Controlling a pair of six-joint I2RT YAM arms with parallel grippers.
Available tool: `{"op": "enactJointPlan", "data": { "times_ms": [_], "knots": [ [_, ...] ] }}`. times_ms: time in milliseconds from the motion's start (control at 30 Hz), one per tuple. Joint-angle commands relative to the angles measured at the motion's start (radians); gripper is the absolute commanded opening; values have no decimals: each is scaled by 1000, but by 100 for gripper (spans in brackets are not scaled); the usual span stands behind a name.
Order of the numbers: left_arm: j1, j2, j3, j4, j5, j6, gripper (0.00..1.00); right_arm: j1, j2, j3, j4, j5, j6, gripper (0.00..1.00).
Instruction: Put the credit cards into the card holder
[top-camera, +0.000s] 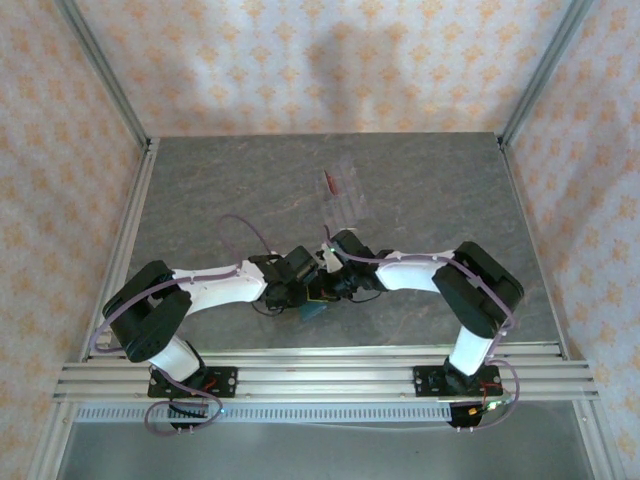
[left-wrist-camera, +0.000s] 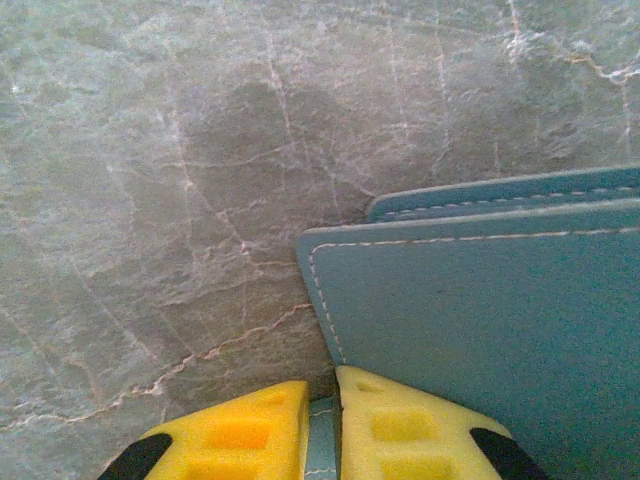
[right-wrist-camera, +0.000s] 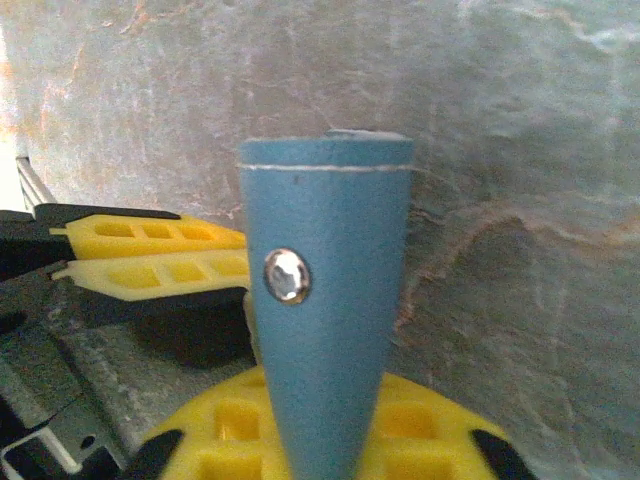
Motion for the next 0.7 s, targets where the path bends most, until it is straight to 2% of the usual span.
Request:
{"op": "enactJointPlan", "data": {
  "times_ms": [0, 167, 300, 367, 500, 667],
  "knots": [
    [1, 16, -39, -34, -19, -15, 16, -22, -120, -14, -96, 134, -27, 0],
    [44, -134, -70, -111, -69, -3, 27, -27, -297, 41, -485, 615, -144, 0],
    [76, -215, -93, -165, -97, -3, 34, -10, -349, 87, -677, 902, -180, 0],
    [87, -240, -108, -174, -100, -10, 37, 21, -336, 110, -735, 1007, -185, 0],
    [96, -271, -117, -194, -107, -26, 39, 147, -218, 188, -844, 1191, -156, 0],
    [110, -294, -117, -233, -131, -41, 41, 282, -45, 305, -906, 1284, -110, 0]
  ]
}}
